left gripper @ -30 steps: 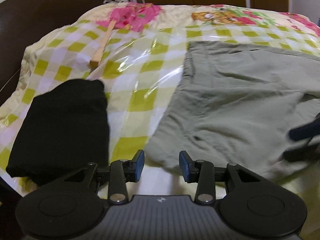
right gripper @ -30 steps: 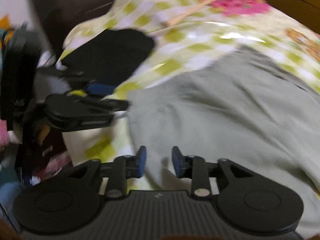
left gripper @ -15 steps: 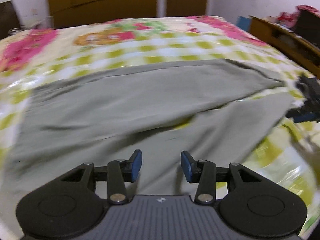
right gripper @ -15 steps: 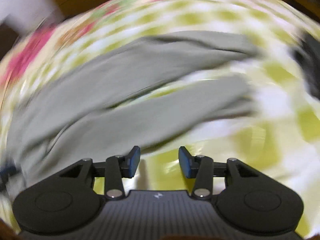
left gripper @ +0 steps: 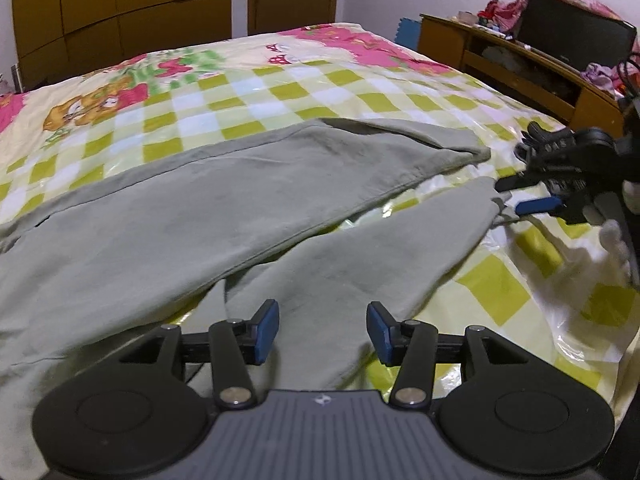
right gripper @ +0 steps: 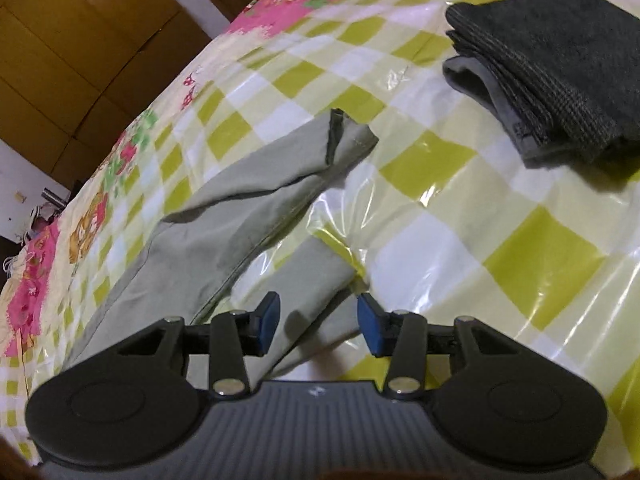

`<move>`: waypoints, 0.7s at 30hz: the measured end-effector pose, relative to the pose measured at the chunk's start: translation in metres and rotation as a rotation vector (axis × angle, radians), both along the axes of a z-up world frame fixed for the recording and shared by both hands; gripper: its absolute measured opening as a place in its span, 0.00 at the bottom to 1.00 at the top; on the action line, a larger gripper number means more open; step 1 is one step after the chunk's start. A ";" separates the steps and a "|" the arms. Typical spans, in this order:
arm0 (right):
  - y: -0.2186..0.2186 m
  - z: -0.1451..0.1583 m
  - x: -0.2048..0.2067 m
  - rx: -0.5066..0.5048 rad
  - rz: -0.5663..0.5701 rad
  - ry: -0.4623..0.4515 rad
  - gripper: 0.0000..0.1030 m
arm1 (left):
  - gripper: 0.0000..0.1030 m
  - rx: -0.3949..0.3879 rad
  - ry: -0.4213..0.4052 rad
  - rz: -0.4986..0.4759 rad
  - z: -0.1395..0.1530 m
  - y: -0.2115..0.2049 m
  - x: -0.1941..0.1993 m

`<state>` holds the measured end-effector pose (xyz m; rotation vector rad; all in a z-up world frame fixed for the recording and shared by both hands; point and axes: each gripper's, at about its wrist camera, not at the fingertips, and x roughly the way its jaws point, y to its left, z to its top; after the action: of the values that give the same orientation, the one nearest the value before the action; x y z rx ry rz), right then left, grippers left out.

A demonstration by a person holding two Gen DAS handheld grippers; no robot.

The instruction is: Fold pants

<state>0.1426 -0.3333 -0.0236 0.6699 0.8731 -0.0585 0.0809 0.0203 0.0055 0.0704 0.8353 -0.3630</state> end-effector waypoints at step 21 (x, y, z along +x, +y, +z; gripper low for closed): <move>-0.004 -0.001 0.024 0.090 0.015 -0.042 0.05 | 0.64 -0.009 0.014 -0.010 -0.002 -0.008 0.000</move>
<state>0.1664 -0.3373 -0.0243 0.7458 0.8439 0.0086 0.0807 0.0128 0.0040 0.0640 0.8471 -0.3764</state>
